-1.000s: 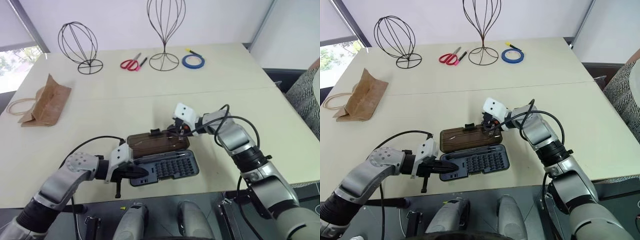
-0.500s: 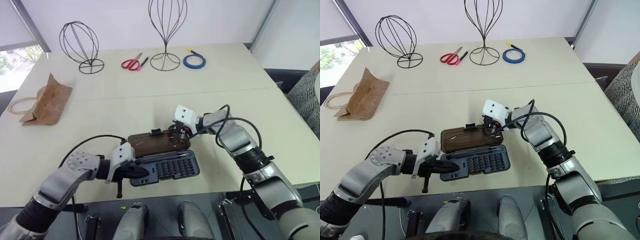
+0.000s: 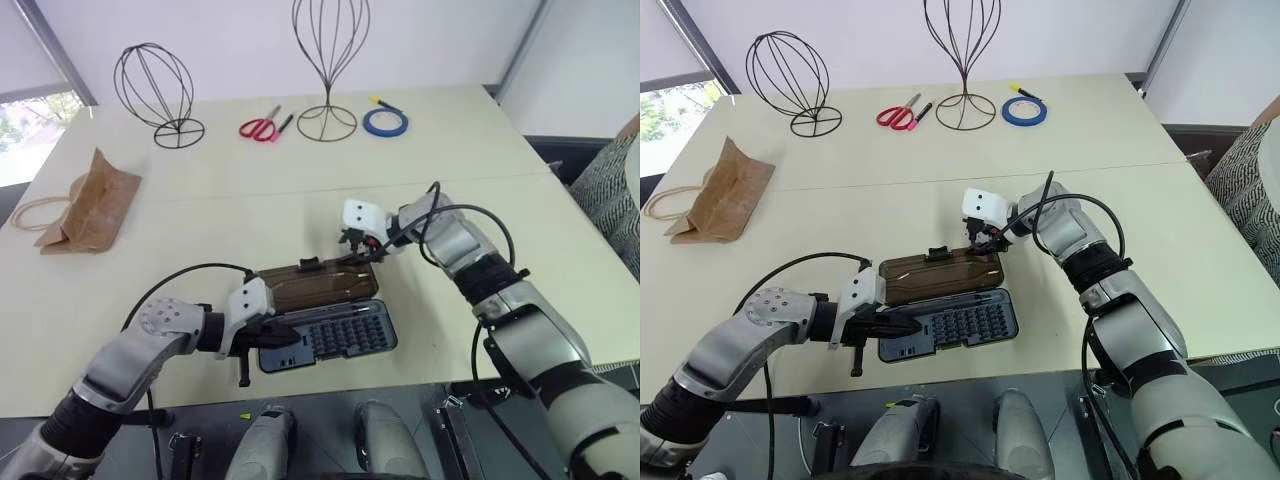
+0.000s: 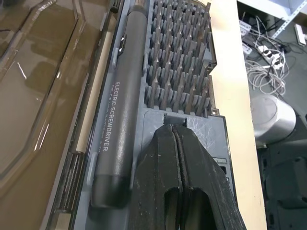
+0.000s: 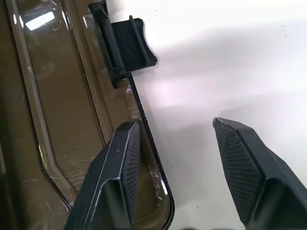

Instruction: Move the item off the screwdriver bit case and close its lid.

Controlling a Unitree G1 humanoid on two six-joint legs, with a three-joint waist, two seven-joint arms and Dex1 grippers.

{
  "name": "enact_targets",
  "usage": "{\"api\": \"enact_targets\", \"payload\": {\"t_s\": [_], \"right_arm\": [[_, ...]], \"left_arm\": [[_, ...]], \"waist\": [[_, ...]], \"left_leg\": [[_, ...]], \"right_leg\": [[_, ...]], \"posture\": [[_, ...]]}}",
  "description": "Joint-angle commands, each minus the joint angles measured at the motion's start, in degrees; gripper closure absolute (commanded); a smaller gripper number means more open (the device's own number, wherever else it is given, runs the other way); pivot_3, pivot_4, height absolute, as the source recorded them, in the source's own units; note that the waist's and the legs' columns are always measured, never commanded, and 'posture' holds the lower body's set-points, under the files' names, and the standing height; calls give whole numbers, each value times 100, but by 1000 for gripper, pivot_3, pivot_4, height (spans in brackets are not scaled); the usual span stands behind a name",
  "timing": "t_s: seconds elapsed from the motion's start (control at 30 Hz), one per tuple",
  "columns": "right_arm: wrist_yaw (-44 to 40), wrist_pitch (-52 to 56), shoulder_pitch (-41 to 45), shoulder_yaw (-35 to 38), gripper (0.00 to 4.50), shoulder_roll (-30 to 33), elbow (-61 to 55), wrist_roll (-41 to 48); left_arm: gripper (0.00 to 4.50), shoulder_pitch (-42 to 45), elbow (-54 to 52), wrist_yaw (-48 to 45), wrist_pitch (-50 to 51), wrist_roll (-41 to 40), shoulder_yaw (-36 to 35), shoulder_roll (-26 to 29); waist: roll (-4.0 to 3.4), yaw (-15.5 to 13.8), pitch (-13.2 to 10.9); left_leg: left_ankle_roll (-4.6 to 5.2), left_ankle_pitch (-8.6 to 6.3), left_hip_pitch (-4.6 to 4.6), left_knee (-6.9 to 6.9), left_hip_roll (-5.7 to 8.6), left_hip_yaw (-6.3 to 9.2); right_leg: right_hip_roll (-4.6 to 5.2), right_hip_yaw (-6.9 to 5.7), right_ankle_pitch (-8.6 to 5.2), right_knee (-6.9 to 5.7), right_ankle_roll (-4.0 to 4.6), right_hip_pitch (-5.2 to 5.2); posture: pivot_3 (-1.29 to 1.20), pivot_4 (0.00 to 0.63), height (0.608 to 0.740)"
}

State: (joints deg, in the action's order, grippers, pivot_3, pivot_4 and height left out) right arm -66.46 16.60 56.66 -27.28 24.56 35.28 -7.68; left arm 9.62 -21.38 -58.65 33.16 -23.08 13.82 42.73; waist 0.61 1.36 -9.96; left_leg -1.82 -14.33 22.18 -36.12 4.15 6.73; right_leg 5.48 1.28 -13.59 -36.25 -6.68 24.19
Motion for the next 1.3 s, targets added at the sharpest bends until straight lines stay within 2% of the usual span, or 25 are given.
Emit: {"api": "enact_targets", "payload": {"t_s": [0.03,0.1,0.17,0.23,0.33,0.53,0.63,0.77,1.0,1.3], "right_arm": [[-187,-168,90,-201,2076,-88,329,-249],[-267,-214,107,-209,2585,-139,459,-299],[-285,-249,110,-187,3341,-178,557,-341],[-285,-229,80,-161,4423,-207,590,-367],[-367,-140,-60,-139,4473,-187,423,-389],[-283,-122,-311,-44,4473,-101,-25,-434],[129,-422,-370,58,4473,-61,-232,-556],[1192,-1315,-365,215,4473,95,-645,-975],[1736,-1583,-820,456,4473,506,-2149,-1274],[1779,-844,-1691,609,4473,547,-3975,-1366]], "left_arm": [[4500,-38,-102,99,-40,53,-69,-27],[4500,-58,-136,149,-38,58,-67,-52],[4500,-71,-162,192,-33,56,-65,-65],[4500,-96,-181,226,-38,49,-77,-66],[4500,-159,-169,233,-95,59,-103,-47],[4500,-211,-63,205,-239,131,-99,-54],[4500,-196,6,219,-315,165,-119,-88],[4500,-9,210,449,-427,180,-313,-313],[4500,631,511,936,-6,-123,-832,-785],[4500,906,678,953,110,-151,-897,-871]], "waist": [[0,0,0],[1,4,1],[1,20,1],[1,74,1],[0,106,1],[0,108,1],[0,115,1],[-2,111,-4],[-2,70,-11],[0,102,-12]], "left_leg": [[0,0,0,0,0,0],[0,0,0,0,0,0],[0,0,-2,0,0,1],[0,0,-19,0,0,2],[-1,-2,-92,15,-2,4],[-1,-2,-88,16,-6,18],[-1,-2,-87,16,-6,20],[-2,-1,-87,11,-6,20],[-6,1,-66,7,-4,25],[-6,0,-57,21,-5,20]], "right_leg": [[-1,0,0,0,0,0],[-1,0,0,0,0,0],[-2,0,1,0,1,-2],[-5,0,3,0,5,-18],[-11,-1,-1,7,8,-91],[-11,-1,-1,8,6,-86],[-10,-1,-1,8,6,-84],[-11,-1,-1,6,7,-85],[-9,-1,1,7,4,-70],[-6,0,0,11,3,-54]], "posture": [[0,150,740],[0,150,740],[0,150,740],[0,150,740],[0,150,740],[0,150,740],[0,150,740],[0,150,740],[0,150,740],[0,150,740]]}}
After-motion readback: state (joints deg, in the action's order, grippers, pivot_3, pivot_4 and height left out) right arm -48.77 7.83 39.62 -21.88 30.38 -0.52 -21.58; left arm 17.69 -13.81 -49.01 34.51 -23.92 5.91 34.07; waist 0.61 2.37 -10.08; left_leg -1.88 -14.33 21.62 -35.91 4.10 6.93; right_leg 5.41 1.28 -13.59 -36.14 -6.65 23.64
